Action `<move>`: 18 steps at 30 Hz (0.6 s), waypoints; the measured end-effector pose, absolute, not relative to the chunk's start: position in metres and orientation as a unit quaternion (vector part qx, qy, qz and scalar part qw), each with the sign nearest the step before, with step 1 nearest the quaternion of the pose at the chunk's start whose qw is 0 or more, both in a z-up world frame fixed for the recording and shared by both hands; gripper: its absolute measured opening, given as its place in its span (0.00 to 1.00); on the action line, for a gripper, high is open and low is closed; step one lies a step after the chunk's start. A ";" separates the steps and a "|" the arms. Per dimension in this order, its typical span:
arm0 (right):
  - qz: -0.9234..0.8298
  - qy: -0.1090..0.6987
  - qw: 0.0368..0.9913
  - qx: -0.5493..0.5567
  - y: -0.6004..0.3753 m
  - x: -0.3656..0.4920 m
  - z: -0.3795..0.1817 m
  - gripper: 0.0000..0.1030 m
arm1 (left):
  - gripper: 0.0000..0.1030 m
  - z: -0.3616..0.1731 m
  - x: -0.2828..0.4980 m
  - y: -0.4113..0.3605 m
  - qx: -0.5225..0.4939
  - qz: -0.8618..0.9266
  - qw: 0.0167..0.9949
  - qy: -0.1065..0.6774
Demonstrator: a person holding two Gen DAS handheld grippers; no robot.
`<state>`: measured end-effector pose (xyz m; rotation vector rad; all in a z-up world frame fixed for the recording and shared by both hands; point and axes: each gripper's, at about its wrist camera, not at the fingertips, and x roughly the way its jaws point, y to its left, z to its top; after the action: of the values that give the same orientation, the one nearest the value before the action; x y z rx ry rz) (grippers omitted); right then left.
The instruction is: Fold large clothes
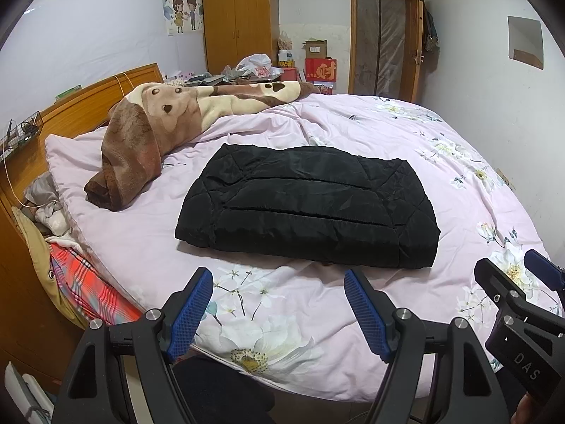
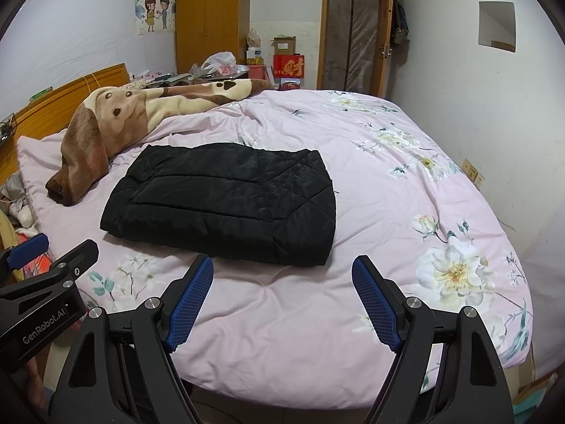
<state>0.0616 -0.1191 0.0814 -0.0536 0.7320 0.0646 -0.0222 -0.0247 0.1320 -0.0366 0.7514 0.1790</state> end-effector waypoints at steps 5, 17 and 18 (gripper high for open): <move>0.033 0.358 0.933 -0.028 -0.120 0.062 0.080 0.79 | 0.74 0.132 -0.022 -0.025 -0.017 0.088 0.926 0.367; 0.032 0.358 0.933 -0.027 -0.119 0.062 0.081 0.79 | 0.74 0.132 -0.023 -0.023 -0.020 0.088 0.927 0.364; 0.032 0.359 0.933 -0.027 -0.119 0.062 0.080 0.79 | 0.74 0.132 -0.024 -0.023 -0.022 0.089 0.928 0.362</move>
<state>0.0617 -0.1193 0.0805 -0.0554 0.7336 0.0664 -0.0239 -0.0230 0.1324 -0.0457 0.7415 0.1827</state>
